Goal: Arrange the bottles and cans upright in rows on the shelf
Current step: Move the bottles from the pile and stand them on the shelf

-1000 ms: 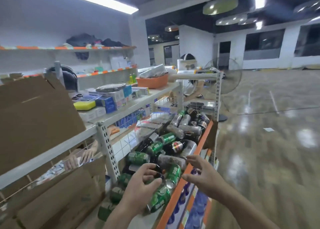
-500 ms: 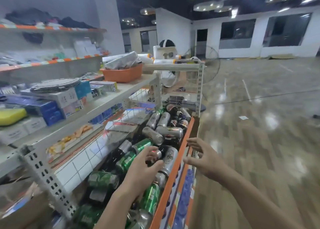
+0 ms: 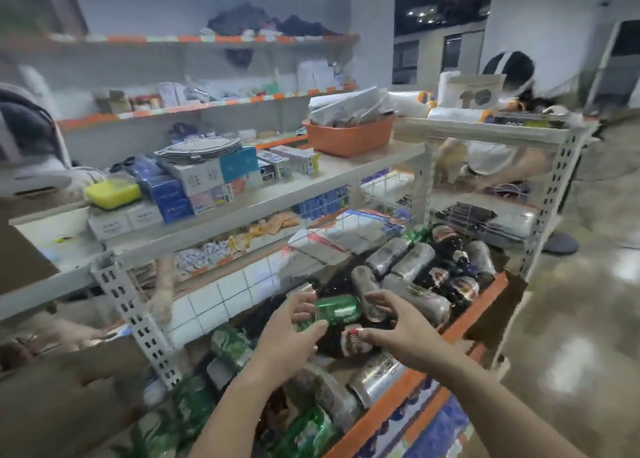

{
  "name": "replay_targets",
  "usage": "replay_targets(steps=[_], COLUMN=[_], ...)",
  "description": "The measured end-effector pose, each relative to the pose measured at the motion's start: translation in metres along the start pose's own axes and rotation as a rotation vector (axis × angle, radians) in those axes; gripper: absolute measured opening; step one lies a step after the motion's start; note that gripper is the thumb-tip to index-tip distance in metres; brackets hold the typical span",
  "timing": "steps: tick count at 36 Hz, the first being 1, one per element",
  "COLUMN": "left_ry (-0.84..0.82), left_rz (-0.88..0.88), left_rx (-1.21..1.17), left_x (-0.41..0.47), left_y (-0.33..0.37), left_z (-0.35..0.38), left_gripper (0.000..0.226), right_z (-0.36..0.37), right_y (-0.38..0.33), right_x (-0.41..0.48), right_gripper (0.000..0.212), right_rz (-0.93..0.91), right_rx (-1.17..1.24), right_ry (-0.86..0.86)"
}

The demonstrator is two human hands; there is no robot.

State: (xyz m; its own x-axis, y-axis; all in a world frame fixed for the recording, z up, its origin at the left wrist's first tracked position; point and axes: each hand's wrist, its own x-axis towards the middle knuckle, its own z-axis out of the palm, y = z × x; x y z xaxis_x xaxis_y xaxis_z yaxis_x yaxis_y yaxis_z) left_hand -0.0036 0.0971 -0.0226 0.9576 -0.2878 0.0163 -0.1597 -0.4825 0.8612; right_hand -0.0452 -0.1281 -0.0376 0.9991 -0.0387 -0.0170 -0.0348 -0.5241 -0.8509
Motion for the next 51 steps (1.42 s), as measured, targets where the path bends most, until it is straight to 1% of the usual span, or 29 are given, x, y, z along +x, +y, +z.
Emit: replay_targets(steps=[3, 8, 12, 13, 17, 19, 23, 25, 28, 32, 34, 36, 38, 41, 47, 51], left_ry=[0.078, 0.18, 0.23, 0.238, 0.235, 0.253, 0.279, 0.296, 0.337, 0.378, 0.372, 0.342, 0.333, 0.356, 0.37, 0.415], left_rz=[-0.076, -0.159, -0.198, -0.209, -0.254, -0.276, -0.338, -0.356, -0.399, -0.466, -0.479, -0.481, -0.501, -0.523, -0.544, -0.562], left_rx=[0.012, 0.017, 0.034, 0.033, 0.044, 0.038, 0.005, -0.005, 0.041, 0.049, 0.071, 0.11, 0.13, 0.107, 0.122, 0.092], left_x=[0.005, 0.024, 0.044, 0.049, 0.067, 0.074, 0.082, 0.087, 0.096, 0.106, 0.11, 0.113, 0.117, 0.122, 0.125, 0.123], left_y=[-0.013, -0.038, -0.061, -0.067, -0.083, -0.089, -0.105, -0.112, -0.116, -0.116, -0.118, -0.117, -0.116, -0.111, -0.108, -0.108], left_z=[-0.017, -0.039, -0.049, -0.05, -0.047, -0.046, -0.044, -0.043, -0.042, -0.037, -0.032, -0.028, -0.021, -0.013, -0.006, -0.006], left_gripper=[0.031, 0.034, 0.038, 0.039, 0.04, 0.039, 0.036, 0.038, 0.043, 0.044, 0.044, 0.045, 0.046, 0.041, 0.038, 0.035], right_z=[0.012, 0.028, 0.043, 0.045, 0.052, 0.054, 0.062, 0.069, 0.082, 0.101, 0.105, 0.106, 0.107, 0.111, 0.122, 0.124], right_y=[-0.009, -0.02, -0.02, -0.021, -0.018, -0.016, -0.007, -0.002, 0.005, 0.017, 0.023, 0.027, 0.031, 0.029, 0.024, 0.027], right_x=[0.03, 0.079, 0.111, 0.117, 0.141, 0.153, 0.184, 0.204, 0.235, 0.264, 0.271, 0.275, 0.28, 0.283, 0.277, 0.28], right_gripper=[0.054, 0.054, 0.062, 0.062, 0.051, 0.054, 0.061, 0.059, 0.057, 0.042, 0.045, 0.061, 0.069, 0.065, 0.056, 0.063], right_rz=[-0.046, -0.121, -0.127, -0.131, -0.138, -0.151, -0.18, -0.198, -0.206, -0.284, -0.352, -0.432, -0.471, -0.52, -0.603, -0.616], right_rx=[0.005, -0.067, -0.07, -0.083, -0.116, -0.143, -0.275, -0.331, -0.452, -0.693, -0.838, -0.95, -1.011, -1.083, -1.122, -1.109], right_ry=[-0.075, -0.125, -0.189, -0.199, -0.206, -0.226, -0.312, -0.363, -0.439, -0.514, -0.517, -0.517, -0.533, -0.516, -0.372, -0.38])
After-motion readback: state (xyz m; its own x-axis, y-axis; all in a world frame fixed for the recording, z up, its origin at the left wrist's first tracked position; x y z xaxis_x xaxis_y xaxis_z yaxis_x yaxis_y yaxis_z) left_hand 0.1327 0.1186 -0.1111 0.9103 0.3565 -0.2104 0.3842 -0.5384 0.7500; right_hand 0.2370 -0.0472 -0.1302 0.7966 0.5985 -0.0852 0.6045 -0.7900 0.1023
